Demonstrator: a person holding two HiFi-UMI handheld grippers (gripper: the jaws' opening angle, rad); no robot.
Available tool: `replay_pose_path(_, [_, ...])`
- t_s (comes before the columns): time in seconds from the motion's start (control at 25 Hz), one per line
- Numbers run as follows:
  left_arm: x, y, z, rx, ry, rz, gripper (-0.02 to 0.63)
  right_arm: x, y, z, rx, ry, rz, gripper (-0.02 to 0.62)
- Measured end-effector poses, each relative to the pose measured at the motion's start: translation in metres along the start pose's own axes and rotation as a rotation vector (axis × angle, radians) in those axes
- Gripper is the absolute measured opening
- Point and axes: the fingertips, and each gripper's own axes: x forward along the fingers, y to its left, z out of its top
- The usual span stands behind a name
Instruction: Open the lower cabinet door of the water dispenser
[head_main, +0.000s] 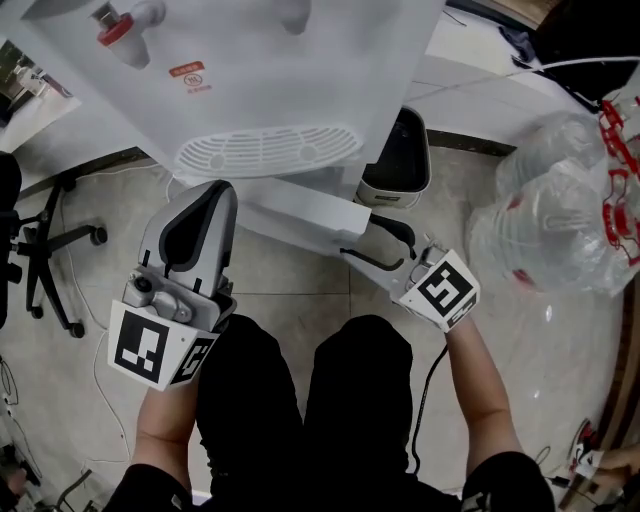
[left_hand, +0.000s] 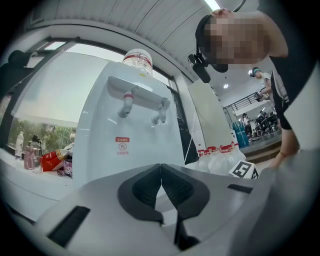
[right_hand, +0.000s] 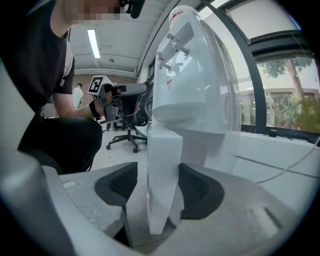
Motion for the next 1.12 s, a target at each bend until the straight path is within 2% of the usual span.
replay_pose_path(0.12, [0.0,-0.005,0.001,-0.004,-0.01,0.001,0.009,-0.007,0.013,0.007,-0.028,-0.023,0.052,0.258])
replay_pose_path(0.28, [-0.003,-0.005,0.002,-0.003,-0.019,0.029,0.009,-0.011,0.016,0.017,-0.022,-0.083,0.058,0.251])
replay_pose_path(0.64, [-0.011,0.0,0.006,0.018,-0.011,0.057,0.009,-0.018,0.033,0.015,-0.057,-0.096,0.132,0.184])
replay_pose_path(0.88, [-0.018,0.005,0.007,0.019,-0.012,0.073,0.009,-0.02,0.043,0.006,-0.079,-0.015,0.18,0.135])
replay_pose_path(1.12, [-0.025,0.011,0.01,0.024,-0.011,0.087,0.009,-0.02,0.055,0.007,-0.095,0.008,0.233,0.084])
